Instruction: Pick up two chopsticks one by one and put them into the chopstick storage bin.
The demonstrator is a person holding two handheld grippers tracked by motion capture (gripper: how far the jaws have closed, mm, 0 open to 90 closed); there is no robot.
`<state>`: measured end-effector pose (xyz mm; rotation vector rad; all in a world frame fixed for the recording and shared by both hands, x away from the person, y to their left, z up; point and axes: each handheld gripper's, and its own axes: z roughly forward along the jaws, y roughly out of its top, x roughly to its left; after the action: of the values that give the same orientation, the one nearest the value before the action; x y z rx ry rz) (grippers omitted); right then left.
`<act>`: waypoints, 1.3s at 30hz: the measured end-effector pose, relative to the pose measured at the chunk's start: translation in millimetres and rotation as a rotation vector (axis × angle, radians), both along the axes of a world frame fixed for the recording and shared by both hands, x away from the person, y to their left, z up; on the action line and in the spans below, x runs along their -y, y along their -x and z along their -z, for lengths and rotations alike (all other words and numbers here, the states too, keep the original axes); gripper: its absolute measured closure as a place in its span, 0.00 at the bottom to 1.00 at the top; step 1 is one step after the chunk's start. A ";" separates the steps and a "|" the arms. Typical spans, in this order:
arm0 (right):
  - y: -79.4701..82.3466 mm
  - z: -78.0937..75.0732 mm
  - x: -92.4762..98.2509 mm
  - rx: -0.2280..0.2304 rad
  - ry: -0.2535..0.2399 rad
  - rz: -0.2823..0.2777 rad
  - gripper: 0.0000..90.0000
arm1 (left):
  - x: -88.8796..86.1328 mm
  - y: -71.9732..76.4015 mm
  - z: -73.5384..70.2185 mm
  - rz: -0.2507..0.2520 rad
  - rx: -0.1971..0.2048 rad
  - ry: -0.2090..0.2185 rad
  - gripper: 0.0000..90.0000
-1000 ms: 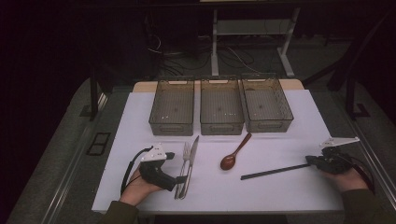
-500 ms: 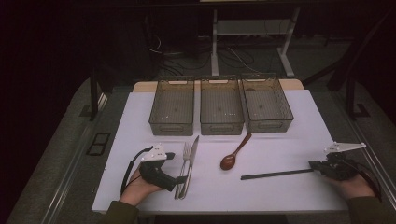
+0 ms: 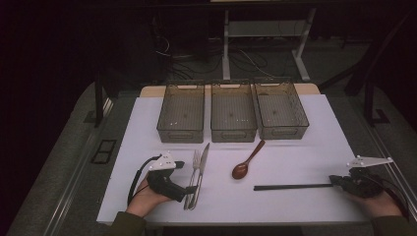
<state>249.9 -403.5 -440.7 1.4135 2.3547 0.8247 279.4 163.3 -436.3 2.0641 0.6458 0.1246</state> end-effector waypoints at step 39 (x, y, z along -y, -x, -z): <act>-36.8 -8.2 -170.8 0.011 -0.171 -0.669 0.79 | 0.6 0.8 0.7 0.000 -0.004 0.005 0.00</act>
<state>286.7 -232.8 -432.4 0.6372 2.8332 1.2062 278.7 162.7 -437.0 2.0597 0.6475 0.1186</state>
